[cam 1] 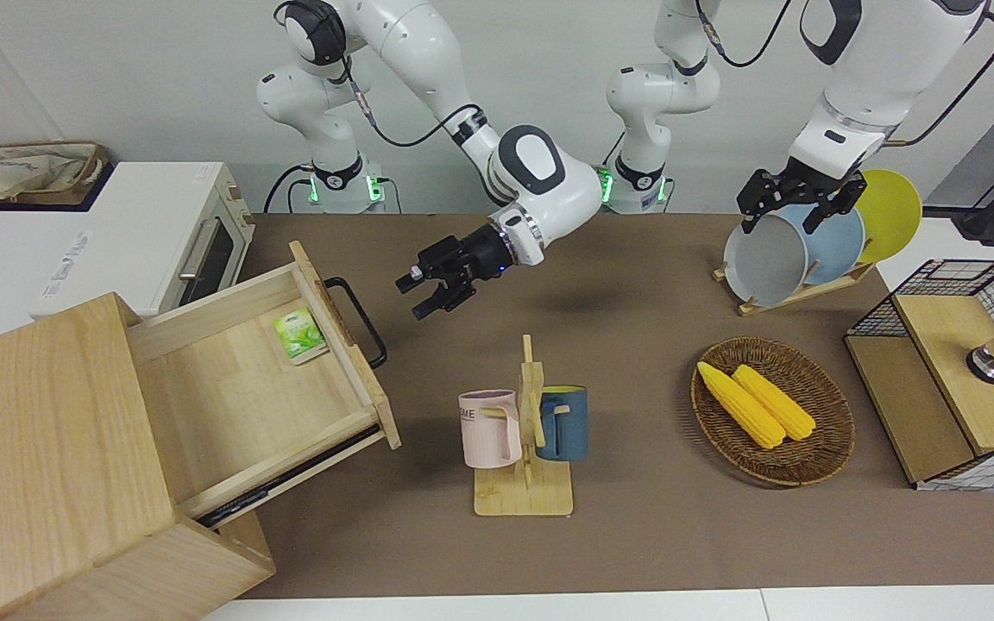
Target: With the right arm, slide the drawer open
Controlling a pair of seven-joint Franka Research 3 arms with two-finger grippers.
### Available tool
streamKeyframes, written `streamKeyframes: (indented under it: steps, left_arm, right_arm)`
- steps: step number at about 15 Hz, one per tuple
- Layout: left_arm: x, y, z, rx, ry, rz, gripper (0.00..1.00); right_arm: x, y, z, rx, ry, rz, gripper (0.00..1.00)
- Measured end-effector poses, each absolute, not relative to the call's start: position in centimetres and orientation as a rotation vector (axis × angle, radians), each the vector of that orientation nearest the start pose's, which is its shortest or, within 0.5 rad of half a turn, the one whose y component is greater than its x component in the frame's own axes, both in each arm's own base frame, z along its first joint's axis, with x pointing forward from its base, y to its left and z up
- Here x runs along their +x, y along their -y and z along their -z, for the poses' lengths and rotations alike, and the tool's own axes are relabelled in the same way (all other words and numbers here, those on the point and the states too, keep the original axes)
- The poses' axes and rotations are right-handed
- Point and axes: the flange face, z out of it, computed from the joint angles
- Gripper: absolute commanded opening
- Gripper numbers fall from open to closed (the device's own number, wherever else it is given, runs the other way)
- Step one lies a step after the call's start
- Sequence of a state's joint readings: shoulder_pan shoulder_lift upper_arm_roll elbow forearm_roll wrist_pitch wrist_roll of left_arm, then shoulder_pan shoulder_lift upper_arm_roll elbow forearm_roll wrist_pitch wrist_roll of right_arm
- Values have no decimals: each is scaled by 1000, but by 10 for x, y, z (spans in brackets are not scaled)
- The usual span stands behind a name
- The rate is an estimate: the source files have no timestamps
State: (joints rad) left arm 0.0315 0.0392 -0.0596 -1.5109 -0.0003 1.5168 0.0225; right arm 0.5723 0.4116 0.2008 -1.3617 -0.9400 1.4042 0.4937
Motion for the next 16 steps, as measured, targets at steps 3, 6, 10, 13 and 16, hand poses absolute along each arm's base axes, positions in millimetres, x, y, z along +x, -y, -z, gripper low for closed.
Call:
streamKeyframes:
  steps: [3, 6, 10, 13, 16]
  left_arm:
    - [561, 15, -626, -3143, -80, -52, 993]
    - [561, 15, -626, -3143, -80, -52, 993]
    - [561, 15, -626, -3143, -80, -52, 993]
    - [561, 15, -626, -3143, -80, -52, 993]
    - [561, 15, -626, -3143, -80, -52, 993]
  right_arm:
    - [558, -326, -551, 2429, -227, -282, 985]
    - [564, -285, -590, 2601, -115, -282, 985]
    - [567, -228, -632, 2825, 56, -265, 985]
    - [569, -183, -654, 2953, 176, -234, 985]
    - [577, -129, -666, 3077, 221, -212, 985]
